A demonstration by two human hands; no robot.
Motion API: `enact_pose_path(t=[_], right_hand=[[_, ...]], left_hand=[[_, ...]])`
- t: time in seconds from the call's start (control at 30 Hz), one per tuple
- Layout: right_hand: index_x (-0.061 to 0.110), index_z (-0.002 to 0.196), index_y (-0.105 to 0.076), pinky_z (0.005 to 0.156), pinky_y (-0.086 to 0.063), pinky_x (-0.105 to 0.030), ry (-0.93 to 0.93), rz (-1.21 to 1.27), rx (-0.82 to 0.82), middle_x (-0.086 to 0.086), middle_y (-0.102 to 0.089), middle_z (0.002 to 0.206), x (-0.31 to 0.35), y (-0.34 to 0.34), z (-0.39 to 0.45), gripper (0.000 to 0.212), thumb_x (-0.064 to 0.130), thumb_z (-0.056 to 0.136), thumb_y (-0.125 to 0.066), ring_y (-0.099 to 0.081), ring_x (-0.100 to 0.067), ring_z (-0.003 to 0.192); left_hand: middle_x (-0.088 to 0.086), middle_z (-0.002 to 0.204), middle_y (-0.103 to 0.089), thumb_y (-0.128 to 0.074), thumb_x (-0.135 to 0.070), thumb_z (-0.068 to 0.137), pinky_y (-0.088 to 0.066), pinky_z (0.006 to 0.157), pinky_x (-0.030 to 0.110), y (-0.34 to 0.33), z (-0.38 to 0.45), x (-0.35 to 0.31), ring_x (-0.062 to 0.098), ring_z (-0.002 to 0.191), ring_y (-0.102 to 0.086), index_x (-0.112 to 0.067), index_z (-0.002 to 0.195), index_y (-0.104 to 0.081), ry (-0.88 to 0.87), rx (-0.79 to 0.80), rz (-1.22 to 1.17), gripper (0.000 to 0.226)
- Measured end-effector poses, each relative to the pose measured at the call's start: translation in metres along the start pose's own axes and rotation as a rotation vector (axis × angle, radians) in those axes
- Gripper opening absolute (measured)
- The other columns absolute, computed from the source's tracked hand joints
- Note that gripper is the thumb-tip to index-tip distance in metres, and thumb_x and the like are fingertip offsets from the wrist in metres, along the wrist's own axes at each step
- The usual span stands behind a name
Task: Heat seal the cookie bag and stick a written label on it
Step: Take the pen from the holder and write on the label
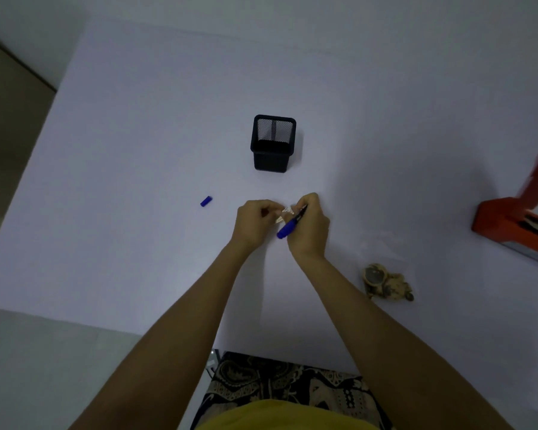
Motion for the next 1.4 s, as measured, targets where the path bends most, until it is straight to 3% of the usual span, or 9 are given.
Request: enact_pose_path(t=[0.17,0.23,0.4,0.63,0.8,0.93,1.0,1.1,1.4], right_hand=[[0.014,0.078,-0.041,0.054,-0.036,-0.018,0.247,-0.164,0.099,-0.003,-0.046,0.080,0.015,-0.022,0.001,0.028,-0.014,0.079,-0.043,-0.037,-0.004,0.060],[0.015,0.078,-0.040,0.055,-0.034,-0.017,0.238,-0.157,0.145,-0.007,-0.050,0.079,0.003,-0.031,0.006,0.028,-0.013,0.079,-0.044,-0.038,-0.005,0.061],[0.014,0.085,-0.040,0.060,-0.036,-0.009,0.271,-0.220,0.199,-0.009,-0.050,0.086,-0.012,-0.041,0.009,0.027,-0.011,0.079,-0.049,-0.040,-0.002,0.067],[0.012,0.086,-0.042,0.060,-0.037,-0.012,0.270,-0.206,0.198,-0.009,-0.051,0.085,-0.012,-0.044,0.007,0.022,-0.007,0.081,-0.051,-0.042,-0.009,0.066],[0.013,0.079,-0.049,0.057,-0.044,-0.024,0.351,-0.006,0.163,-0.003,-0.051,0.066,0.004,-0.038,0.006,0.027,0.035,0.095,-0.051,-0.048,-0.013,0.059],[0.018,0.104,-0.056,0.063,-0.047,-0.018,0.313,0.215,0.133,-0.006,-0.055,0.068,0.000,-0.032,0.020,0.014,0.014,0.098,-0.043,-0.052,-0.007,0.061],[0.011,0.090,-0.056,0.061,-0.047,-0.020,0.322,0.161,0.133,0.004,-0.056,0.066,-0.004,-0.034,0.028,0.008,0.011,0.093,-0.050,-0.054,-0.002,0.060],[0.019,0.062,-0.045,0.051,-0.041,-0.018,0.284,0.132,0.100,0.010,-0.047,0.054,-0.012,-0.039,0.033,0.033,0.018,0.092,-0.061,-0.047,-0.001,0.048],[0.023,0.058,-0.034,0.047,-0.040,-0.022,0.214,0.140,0.067,0.008,-0.040,0.049,-0.019,-0.045,0.034,0.043,0.015,0.094,-0.057,-0.041,-0.003,0.045]], left_hand=[[0.009,0.056,-0.058,-0.061,0.004,0.080,-0.031,0.056,0.023,-0.007,0.002,-0.013,0.013,0.052,-0.042,0.001,0.058,-0.060,-0.155,-0.051,0.144,0.023],[0.011,0.052,-0.056,-0.061,0.006,0.077,-0.029,0.058,0.026,-0.008,0.005,-0.007,0.016,0.050,-0.040,-0.001,0.055,-0.057,-0.177,-0.087,0.195,0.024],[0.015,0.074,-0.064,-0.063,-0.002,0.080,-0.036,0.069,0.022,-0.014,-0.003,-0.006,0.026,0.069,-0.057,0.000,0.082,-0.070,-0.312,-0.122,0.279,0.007],[0.018,0.102,-0.068,-0.066,-0.010,0.085,-0.050,0.081,0.041,-0.023,-0.029,0.009,0.032,0.090,-0.064,0.003,0.108,-0.065,-0.536,-0.153,0.391,0.027],[0.016,0.108,-0.068,-0.060,-0.015,0.091,-0.046,0.088,0.038,-0.028,-0.039,0.014,0.029,0.097,-0.062,-0.001,0.109,-0.066,-0.621,-0.187,0.483,0.024],[0.013,0.121,-0.065,-0.051,-0.019,0.096,-0.046,0.091,0.037,-0.032,-0.039,0.016,0.027,0.106,-0.061,-0.003,0.118,-0.064,-0.622,-0.205,0.526,0.030],[0.012,0.122,-0.064,-0.051,-0.019,0.096,-0.046,0.091,0.037,-0.032,-0.039,0.015,0.027,0.106,-0.061,-0.004,0.118,-0.063,-0.624,-0.207,0.524,0.030],[0.011,0.121,-0.065,-0.050,-0.019,0.096,-0.046,0.091,0.037,-0.032,-0.040,0.013,0.026,0.107,-0.061,-0.005,0.117,-0.064,-0.618,-0.210,0.512,0.029],[0.014,0.114,-0.069,-0.053,-0.016,0.093,-0.047,0.091,0.037,-0.028,-0.042,0.012,0.028,0.102,-0.064,-0.001,0.111,-0.067,-0.612,-0.264,0.476,0.027]])
Point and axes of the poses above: each hand's wrist, its own z-axis towards the middle knuckle, its own y-axis out of the back of the hand, x = y × z, the point moved 9 cm from there along z, towards the middle knuckle
